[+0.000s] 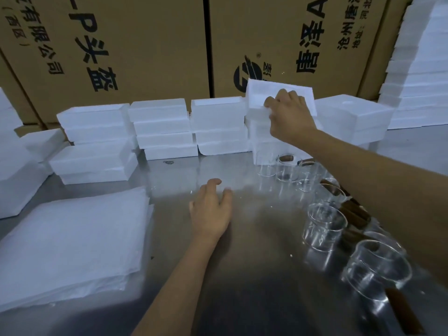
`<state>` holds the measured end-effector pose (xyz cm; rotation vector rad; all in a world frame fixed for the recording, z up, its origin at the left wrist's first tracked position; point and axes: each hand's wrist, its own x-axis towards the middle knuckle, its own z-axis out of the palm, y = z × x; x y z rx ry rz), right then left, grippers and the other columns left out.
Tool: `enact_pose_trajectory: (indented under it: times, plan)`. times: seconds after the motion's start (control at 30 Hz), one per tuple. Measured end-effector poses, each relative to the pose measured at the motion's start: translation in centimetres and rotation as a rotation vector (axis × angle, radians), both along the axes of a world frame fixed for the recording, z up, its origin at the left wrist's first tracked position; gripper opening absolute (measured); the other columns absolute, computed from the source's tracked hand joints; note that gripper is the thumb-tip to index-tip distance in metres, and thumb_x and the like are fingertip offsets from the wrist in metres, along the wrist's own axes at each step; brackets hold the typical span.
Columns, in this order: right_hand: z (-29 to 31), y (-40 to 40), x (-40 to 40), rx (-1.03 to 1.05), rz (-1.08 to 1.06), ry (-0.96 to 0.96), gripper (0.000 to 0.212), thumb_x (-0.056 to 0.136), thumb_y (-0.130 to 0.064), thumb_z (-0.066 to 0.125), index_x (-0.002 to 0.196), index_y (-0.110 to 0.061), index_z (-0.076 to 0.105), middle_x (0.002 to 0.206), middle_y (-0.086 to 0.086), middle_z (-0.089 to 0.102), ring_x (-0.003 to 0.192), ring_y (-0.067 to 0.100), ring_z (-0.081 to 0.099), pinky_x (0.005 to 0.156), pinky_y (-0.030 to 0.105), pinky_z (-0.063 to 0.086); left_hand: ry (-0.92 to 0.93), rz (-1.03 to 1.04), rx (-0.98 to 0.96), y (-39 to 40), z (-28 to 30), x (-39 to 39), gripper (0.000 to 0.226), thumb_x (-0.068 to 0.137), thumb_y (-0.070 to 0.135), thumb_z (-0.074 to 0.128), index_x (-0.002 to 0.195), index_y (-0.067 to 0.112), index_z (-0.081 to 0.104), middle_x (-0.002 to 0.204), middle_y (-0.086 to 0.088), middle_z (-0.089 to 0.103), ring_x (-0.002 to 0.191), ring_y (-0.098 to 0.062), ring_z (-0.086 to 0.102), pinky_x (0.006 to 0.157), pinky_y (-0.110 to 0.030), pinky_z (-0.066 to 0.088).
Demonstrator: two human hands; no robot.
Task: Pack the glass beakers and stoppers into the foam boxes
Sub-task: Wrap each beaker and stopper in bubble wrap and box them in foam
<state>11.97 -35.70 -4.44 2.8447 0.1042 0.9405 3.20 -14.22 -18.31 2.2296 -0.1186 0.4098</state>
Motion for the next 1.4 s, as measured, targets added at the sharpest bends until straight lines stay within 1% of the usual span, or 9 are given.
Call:
enact_pose_trajectory:
  times: [0.2, 0.33, 0.53, 0.8, 0.9, 1.03, 1.1, 1.17, 1.4]
  plan:
    - [0.4, 5.8, -9.4, -0.066, 0.309, 0.198, 0.037, 0.089, -0.016, 0.053, 0.126, -0.020, 0.056, 0.114, 0.010, 0.053, 0.097, 0.033, 0.052, 0.089, 0.042, 0.040, 0.089, 0.111, -0.900, 1.1, 2.3, -0.2, 0.033, 0.104, 0.042, 0.032, 0.107, 0.019, 0.057, 0.106, -0.004, 0.058, 0.096, -0.021, 0.055, 0.089, -0.038, 0.043]
    - [-1.8, 8.5, -15.1, -0.061, 0.365, 0.533, 0.037, 0.090, -0.017, 0.053, 0.127, -0.024, 0.054, 0.118, 0.007, 0.050, 0.112, 0.030, 0.048, 0.086, 0.035, 0.033, 0.137, 0.153, -1.217, 2.9, 2.7, -1.3, 0.037, 0.098, 0.049, 0.041, 0.108, 0.019, 0.059, 0.109, -0.007, 0.061, 0.089, -0.016, 0.059, 0.075, -0.025, 0.045]
    - [-4.6, 8.4, -19.7, 0.088, 0.395, 0.631, 0.048, 0.094, -0.036, 0.059, 0.139, -0.030, 0.046, 0.135, -0.001, 0.050, 0.128, 0.021, 0.043, 0.106, 0.038, 0.032, 0.157, 0.085, -1.183, 4.2, 2.1, -4.3, 0.039, 0.075, 0.047, 0.054, 0.106, 0.024, 0.063, 0.109, -0.001, 0.062, 0.104, -0.017, 0.060, 0.085, -0.025, 0.045]
    - [-2.2, 0.9, -23.0, 0.228, -0.079, 0.649, 0.049, 0.090, -0.030, 0.056, 0.138, -0.023, 0.047, 0.141, 0.004, 0.049, 0.127, 0.025, 0.047, 0.103, 0.042, 0.044, 0.176, -0.070, -0.574, 5.4, 0.8, -7.6, 0.055, 0.088, 0.013, 0.064, 0.136, 0.029, 0.044, 0.128, 0.008, 0.047, 0.114, -0.010, 0.050, 0.094, -0.024, 0.041]
    - [-2.8, -1.2, -23.7, 0.197, -0.185, 0.723, 0.049, 0.089, -0.022, 0.056, 0.138, -0.022, 0.047, 0.135, 0.006, 0.050, 0.124, 0.028, 0.046, 0.101, 0.043, 0.044, 0.107, -0.030, -0.627, 6.0, 0.6, -8.5, 0.043, 0.088, 0.006, 0.058, 0.123, 0.030, 0.050, 0.113, 0.011, 0.056, 0.098, 0.002, 0.057, 0.073, -0.006, 0.043]
    - [-3.6, -2.0, -23.4, 0.313, -0.134, 0.723, 0.022, 0.087, -0.016, 0.057, 0.078, -0.033, 0.045, 0.084, -0.008, 0.043, 0.097, 0.024, 0.041, 0.065, 0.023, 0.034, 0.091, 0.041, -0.654, 6.7, 0.7, -9.1, 0.046, 0.085, 0.005, 0.056, 0.127, 0.025, 0.053, 0.119, 0.009, 0.060, 0.106, -0.007, 0.060, 0.086, -0.025, 0.050]
    - [-3.6, -1.5, -23.4, 0.377, -0.114, 0.766, 0.022, 0.088, -0.025, 0.061, 0.109, -0.027, 0.058, 0.104, -0.005, 0.056, 0.107, 0.025, 0.049, 0.081, 0.027, 0.043, 0.104, 0.049, -0.636, 6.6, 0.9, -9.3, 0.047, 0.086, 0.007, 0.057, 0.129, 0.024, 0.054, 0.120, 0.010, 0.059, 0.107, -0.008, 0.060, 0.090, -0.029, 0.049]
    - [-3.7, -0.6, -23.1, 0.411, -0.116, 0.809, 0.059, 0.086, -0.036, 0.066, 0.140, -0.027, 0.045, 0.119, -0.003, 0.053, 0.117, 0.023, 0.051, 0.100, 0.035, 0.043, 0.111, 0.036, -0.577, 6.6, 1.1, -9.5, 0.039, 0.087, 0.010, 0.058, 0.121, 0.029, 0.057, 0.110, 0.017, 0.061, 0.101, -0.001, 0.061, 0.083, -0.022, 0.048]
    - [-5.2, 3.6, -21.8, 0.379, 0.009, 0.760, 0.065, 0.084, -0.039, 0.065, 0.142, -0.042, 0.034, 0.111, -0.006, 0.065, 0.108, 0.022, 0.058, 0.097, 0.038, 0.042, 0.200, 0.012, -0.467, 6.8, 1.7, -9.5, 0.032, 0.087, 0.014, 0.061, 0.115, 0.028, 0.061, 0.096, 0.016, 0.060, 0.085, 0.001, 0.059, 0.067, -0.015, 0.043]
